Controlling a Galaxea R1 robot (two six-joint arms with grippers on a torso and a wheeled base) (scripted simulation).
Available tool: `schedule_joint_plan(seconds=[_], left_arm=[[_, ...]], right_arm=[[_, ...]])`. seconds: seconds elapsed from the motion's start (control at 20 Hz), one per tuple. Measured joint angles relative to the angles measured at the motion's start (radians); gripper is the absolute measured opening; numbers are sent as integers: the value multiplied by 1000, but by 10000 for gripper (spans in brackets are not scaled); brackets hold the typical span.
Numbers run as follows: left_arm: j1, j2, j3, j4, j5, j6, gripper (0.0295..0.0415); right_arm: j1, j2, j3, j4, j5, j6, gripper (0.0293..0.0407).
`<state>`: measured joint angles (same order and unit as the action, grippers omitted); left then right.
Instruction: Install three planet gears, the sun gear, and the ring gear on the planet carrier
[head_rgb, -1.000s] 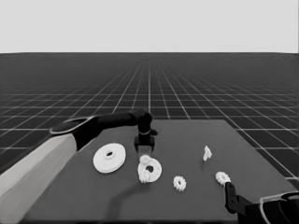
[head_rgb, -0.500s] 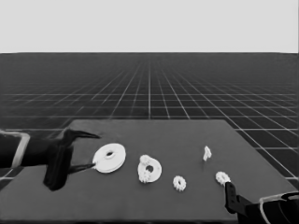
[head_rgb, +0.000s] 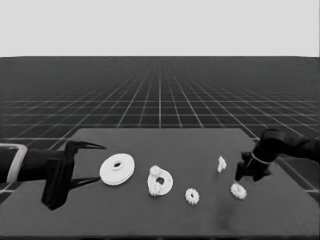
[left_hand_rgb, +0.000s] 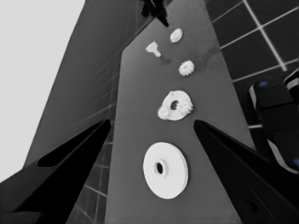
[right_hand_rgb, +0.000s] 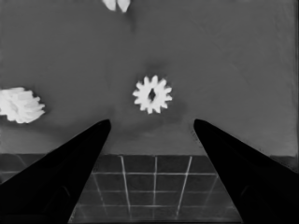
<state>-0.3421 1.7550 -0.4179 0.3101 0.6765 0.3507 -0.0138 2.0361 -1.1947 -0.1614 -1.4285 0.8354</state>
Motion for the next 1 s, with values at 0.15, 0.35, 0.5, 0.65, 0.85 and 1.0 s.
schedule_joint_plan(seconds=[0.15, 0.35, 0.5, 0.65, 0.85, 1.0], left_arm=[[0, 0, 0, 0, 0, 0, 385], [0, 0, 0, 0, 0, 0, 385], [0, 0, 0, 0, 0, 0, 385], [0, 0, 0, 0, 0, 0, 385], [0, 0, 0, 0, 0, 0, 385], [0, 0, 0, 0, 0, 0, 385]], right_arm=[[-91, 29, -53, -67, 61, -2, 385], [-209, 81, -142, -142, 146, -16, 385], [-220, 87, -154, -149, 155, -18, 385], [-222, 88, -157, -151, 157, -18, 349], [-222, 89, -157, -151, 158, -18, 312], [-222, 89, -157, -151, 158, -18, 312]])
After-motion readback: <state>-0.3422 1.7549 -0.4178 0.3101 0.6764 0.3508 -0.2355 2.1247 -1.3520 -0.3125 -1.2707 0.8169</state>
